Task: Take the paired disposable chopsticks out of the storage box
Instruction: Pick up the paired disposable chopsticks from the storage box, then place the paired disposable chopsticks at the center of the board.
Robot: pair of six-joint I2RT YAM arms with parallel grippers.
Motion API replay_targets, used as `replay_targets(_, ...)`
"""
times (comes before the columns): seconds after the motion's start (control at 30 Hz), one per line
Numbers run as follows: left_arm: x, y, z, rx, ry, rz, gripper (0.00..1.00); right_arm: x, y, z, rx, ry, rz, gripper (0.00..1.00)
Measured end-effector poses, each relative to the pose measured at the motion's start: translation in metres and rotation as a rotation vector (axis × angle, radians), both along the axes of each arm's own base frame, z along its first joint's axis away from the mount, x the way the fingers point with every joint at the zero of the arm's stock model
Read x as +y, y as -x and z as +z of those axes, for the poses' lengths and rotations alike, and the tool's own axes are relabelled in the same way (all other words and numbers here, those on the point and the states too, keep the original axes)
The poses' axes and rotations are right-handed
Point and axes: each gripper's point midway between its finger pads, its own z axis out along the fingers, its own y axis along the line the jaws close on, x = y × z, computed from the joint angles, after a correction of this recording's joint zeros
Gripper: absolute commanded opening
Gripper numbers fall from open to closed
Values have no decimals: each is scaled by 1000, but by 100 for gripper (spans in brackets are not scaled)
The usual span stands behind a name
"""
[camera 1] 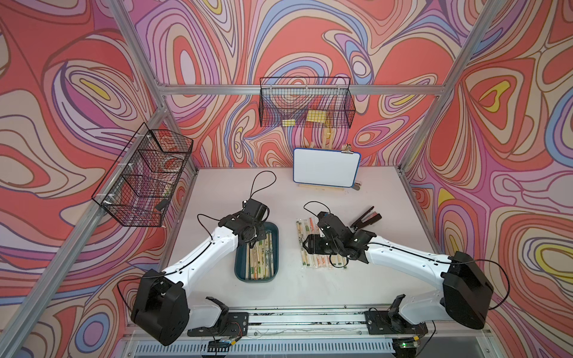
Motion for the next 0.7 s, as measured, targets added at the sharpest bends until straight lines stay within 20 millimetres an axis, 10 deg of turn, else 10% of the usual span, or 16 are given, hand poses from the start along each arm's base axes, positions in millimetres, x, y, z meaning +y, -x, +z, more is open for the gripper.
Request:
replay_targets(0.3,-64,-3,8,-2,100,-95,0,-6,-4,-5,-15,35,-20,64)
replay_targets(0.7,-143,-11,-47,99,128,-145,0,-41,13,-18,-2,85,-67,64)
